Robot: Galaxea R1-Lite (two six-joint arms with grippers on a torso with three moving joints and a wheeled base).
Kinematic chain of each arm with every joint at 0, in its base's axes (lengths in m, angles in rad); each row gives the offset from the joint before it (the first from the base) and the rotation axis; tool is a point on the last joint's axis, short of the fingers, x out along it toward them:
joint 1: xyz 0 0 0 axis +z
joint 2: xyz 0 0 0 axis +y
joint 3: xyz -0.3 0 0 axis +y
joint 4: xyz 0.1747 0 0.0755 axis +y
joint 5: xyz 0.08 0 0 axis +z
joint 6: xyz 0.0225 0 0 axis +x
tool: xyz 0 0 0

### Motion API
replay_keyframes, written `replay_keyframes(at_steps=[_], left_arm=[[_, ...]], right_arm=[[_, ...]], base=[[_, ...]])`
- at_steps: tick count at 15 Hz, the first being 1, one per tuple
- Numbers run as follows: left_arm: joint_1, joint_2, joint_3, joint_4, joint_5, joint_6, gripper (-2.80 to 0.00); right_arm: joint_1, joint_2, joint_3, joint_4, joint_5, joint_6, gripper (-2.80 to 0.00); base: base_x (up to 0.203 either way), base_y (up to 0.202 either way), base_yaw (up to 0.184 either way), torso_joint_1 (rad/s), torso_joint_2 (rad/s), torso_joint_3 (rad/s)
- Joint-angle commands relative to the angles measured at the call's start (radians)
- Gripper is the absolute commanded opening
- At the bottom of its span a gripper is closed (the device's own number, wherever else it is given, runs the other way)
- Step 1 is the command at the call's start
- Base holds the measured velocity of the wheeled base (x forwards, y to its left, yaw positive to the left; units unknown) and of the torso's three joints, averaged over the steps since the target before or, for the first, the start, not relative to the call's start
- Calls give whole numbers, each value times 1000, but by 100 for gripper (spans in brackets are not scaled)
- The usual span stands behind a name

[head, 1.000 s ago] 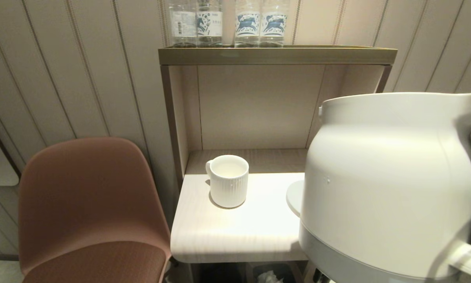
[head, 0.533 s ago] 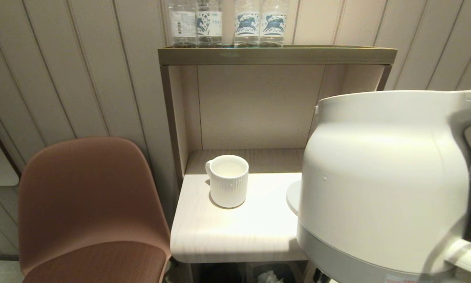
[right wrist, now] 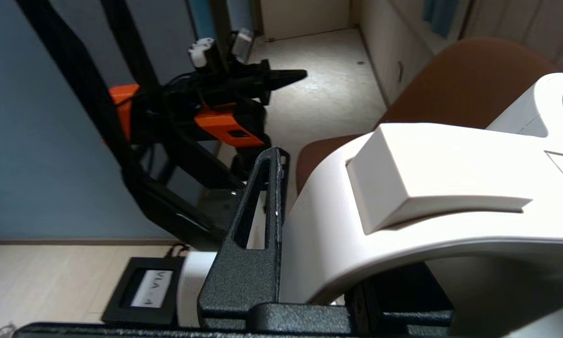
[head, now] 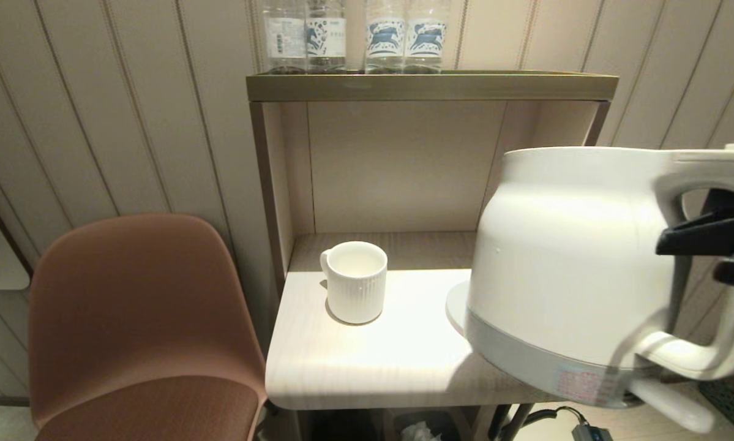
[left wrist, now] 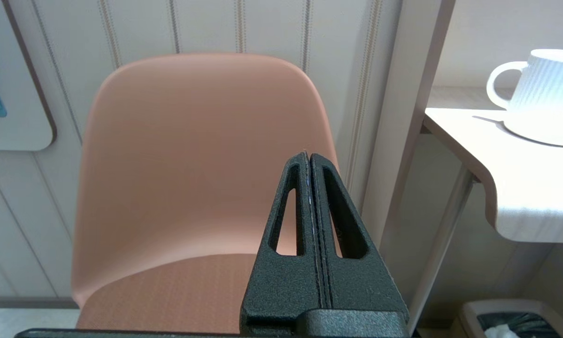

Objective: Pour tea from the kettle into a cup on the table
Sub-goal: Pour water into the cup

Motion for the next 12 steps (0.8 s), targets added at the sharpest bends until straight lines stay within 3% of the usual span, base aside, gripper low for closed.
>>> replay_keyframes(at_steps=[1,3,7,12], left_arm=[[0,0,0,-1,0,0,-280],[0,0,0,-1,2,0,-280],[0,0,0,-1,0,0,-280],[-2,0,0,-1,0,0,-280]], right_arm=[[-3,35,15,-7,49,-32,-280],[19,39,10,-9,49,-35,-280],[141,34,8,-10,49,-34,-280],[146,15,12,-8,49,-34,-280]], base=[[0,0,0,0,0,0],[0,0,0,0,0,0],[0,0,0,0,0,0],[0,0,0,0,0,0]])
